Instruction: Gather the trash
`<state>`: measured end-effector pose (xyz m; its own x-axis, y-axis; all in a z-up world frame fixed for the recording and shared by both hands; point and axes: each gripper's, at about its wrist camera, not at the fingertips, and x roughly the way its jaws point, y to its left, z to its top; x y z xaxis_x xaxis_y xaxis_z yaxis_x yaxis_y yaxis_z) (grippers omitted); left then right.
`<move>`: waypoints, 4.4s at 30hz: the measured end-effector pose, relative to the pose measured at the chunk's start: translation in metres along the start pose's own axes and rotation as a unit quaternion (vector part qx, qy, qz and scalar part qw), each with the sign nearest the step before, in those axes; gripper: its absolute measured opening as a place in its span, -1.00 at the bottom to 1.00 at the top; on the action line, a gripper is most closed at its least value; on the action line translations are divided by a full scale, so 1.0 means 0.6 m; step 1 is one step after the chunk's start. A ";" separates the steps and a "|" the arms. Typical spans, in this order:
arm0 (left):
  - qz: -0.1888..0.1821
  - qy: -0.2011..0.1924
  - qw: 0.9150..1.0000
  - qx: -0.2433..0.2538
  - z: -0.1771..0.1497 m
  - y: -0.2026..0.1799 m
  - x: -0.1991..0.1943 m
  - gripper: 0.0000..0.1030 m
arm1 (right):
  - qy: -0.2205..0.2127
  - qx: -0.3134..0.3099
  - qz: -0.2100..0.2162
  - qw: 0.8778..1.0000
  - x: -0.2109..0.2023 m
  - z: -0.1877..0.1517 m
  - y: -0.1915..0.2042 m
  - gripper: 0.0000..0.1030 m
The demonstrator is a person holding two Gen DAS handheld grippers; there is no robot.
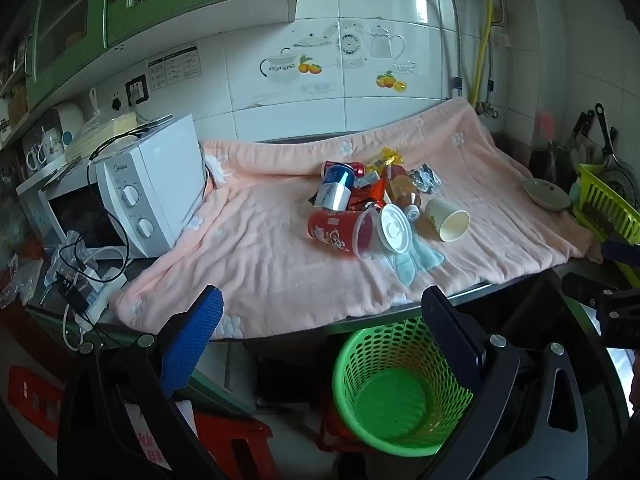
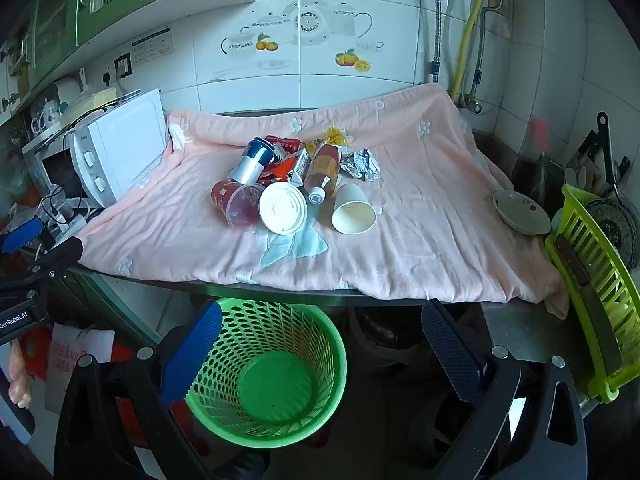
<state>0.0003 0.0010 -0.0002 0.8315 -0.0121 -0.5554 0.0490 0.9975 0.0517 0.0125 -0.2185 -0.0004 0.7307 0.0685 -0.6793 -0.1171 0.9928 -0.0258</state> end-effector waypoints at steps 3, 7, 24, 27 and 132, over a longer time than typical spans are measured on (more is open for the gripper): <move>-0.002 0.004 1.000 0.001 0.001 0.000 0.001 0.90 | -0.004 0.003 0.001 1.000 -0.002 0.000 0.000 0.88; -0.004 0.009 1.000 0.002 0.006 0.000 0.005 0.90 | -0.005 0.003 -0.001 1.000 -0.003 0.001 0.003 0.88; 0.005 0.001 1.000 -0.003 0.006 -0.002 0.003 0.90 | -0.004 0.005 0.004 1.000 -0.001 0.002 -0.007 0.88; 0.006 0.001 1.000 -0.003 0.007 -0.001 0.002 0.90 | -0.006 0.005 0.004 1.000 -0.001 0.002 -0.007 0.88; 0.014 0.017 1.000 -0.021 0.062 0.030 0.116 0.90 | 0.005 0.000 0.058 0.998 0.133 0.052 -0.021 0.88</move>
<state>0.0799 0.0157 -0.0071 0.8133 0.0175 -0.5816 0.0024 0.9994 0.0334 0.0933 -0.2225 -0.0313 0.7053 0.1825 -0.6851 -0.2013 0.9781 0.0533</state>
